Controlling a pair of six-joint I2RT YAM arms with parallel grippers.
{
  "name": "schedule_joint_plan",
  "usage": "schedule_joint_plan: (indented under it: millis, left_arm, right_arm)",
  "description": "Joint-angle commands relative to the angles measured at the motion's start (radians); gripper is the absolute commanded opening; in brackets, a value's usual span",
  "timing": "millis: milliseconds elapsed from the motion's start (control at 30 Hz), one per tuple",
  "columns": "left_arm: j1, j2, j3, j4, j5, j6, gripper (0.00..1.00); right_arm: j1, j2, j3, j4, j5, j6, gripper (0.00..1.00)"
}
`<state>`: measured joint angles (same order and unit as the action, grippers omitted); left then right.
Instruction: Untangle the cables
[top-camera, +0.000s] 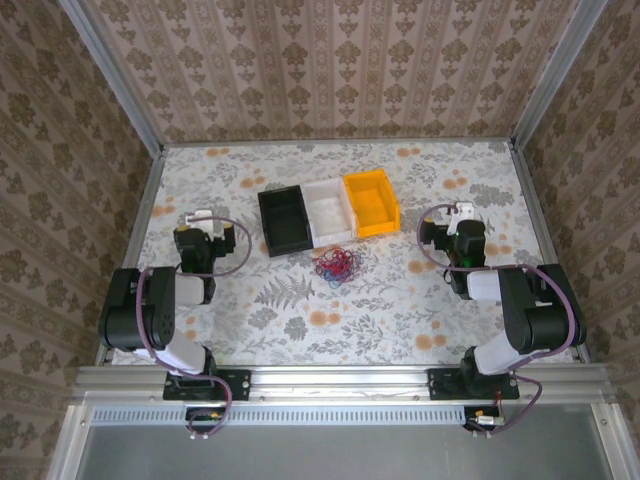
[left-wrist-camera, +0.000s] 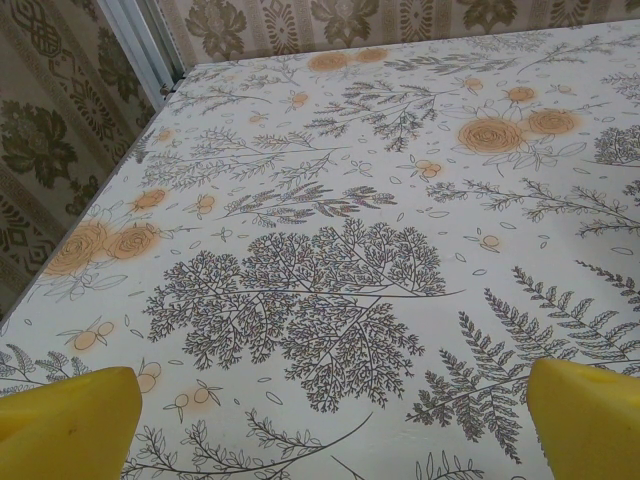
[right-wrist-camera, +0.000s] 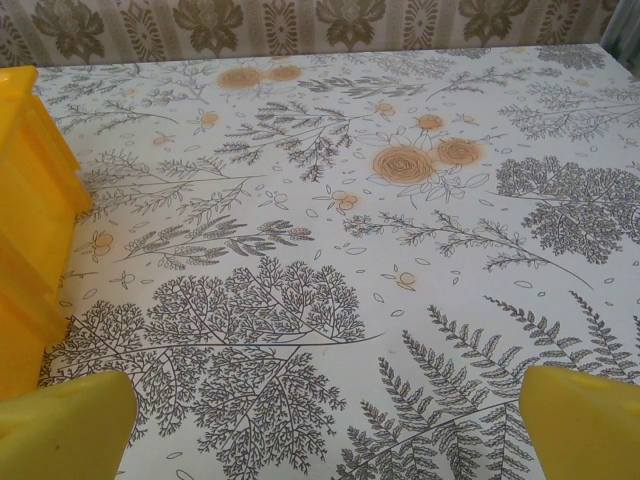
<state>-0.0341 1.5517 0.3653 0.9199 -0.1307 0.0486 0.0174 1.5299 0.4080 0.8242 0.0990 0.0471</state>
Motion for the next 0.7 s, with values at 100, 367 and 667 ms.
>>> schedule_joint_plan:
  millis: [100, 367, 667]
  left_arm:
    - [-0.006, 0.0, 0.021, 0.005, -0.01, -0.001, 1.0]
    - [-0.006, -0.001, 0.021, 0.004, -0.009, -0.001, 1.0]
    - [-0.043, -0.049, 0.025, -0.027, -0.037, 0.044, 1.0]
  right_arm:
    - [0.001, 0.001, 0.004, 0.021, -0.012, -0.011, 1.0]
    - [0.002, -0.001, 0.002, 0.023, -0.015, -0.012, 1.0]
    - [-0.034, -0.029, 0.02, -0.025, -0.141, -0.009, 0.89]
